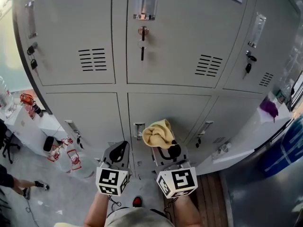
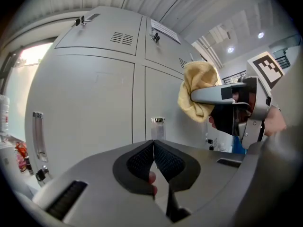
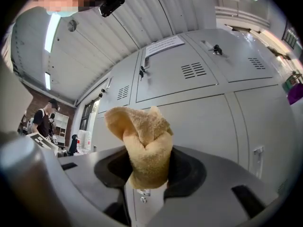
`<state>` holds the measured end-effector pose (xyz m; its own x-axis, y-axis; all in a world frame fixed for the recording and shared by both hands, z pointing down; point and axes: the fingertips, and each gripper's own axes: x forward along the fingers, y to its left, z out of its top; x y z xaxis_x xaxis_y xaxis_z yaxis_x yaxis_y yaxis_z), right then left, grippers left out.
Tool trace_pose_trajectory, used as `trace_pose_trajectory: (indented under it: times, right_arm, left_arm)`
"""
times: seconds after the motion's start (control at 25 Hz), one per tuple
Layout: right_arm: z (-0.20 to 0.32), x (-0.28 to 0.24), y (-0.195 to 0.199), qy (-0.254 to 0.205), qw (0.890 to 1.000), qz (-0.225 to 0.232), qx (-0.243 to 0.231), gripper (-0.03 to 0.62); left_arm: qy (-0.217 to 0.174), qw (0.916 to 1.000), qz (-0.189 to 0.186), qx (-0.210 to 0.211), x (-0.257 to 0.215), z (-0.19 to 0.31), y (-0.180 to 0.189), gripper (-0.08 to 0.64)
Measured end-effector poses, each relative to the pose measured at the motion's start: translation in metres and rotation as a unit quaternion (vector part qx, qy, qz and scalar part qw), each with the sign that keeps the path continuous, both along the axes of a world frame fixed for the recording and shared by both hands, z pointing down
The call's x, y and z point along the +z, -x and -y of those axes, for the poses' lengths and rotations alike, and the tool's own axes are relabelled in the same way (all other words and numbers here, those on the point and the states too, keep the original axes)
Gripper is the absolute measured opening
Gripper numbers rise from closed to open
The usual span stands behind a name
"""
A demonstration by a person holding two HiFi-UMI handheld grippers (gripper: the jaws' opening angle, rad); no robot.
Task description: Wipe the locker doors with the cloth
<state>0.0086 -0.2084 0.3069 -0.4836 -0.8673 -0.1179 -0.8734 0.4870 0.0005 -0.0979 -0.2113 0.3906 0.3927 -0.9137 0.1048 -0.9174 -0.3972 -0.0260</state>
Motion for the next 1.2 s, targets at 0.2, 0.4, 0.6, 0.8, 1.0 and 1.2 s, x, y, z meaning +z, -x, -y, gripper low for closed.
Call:
trace_pose_trajectory:
  times: [0.2,0.4,0.6,0.8,1.0,1.2]
  right_arm:
    - [0.008,0.006,0.037,0.007,0.999,0.002,-0.038,0.184]
    - [0.017,0.012,0.056,0.014,0.999,-0.004,-0.048,0.184]
    - [0.033,0.017,0.066,0.022,0.999,-0.009,-0.049,0.184]
    - [0.048,0.021,0.069,0.028,0.999,-0.010,-0.044,0.184]
    - [0.051,0.020,0.068,0.028,0.999,-0.009,-0.042,0.184]
    - [0.052,0.021,0.061,0.029,0.999,-0.011,-0.033,0.184]
  left_arm:
    - [-0.002,0.9998,0.003,-0.020,0.000,0.001,0.018,0.023]
    - [-0.007,0.9994,0.005,-0.033,-0.004,0.002,0.031,0.023]
    - [-0.009,0.9992,0.007,-0.039,-0.005,0.002,0.038,0.023]
    - [-0.008,0.9990,0.008,-0.043,-0.004,0.005,0.042,0.023]
    - [-0.008,0.9990,0.007,-0.044,-0.004,0.007,0.044,0.023]
    - [-0.007,0.9991,0.005,-0.041,-0.004,0.007,0.041,0.023]
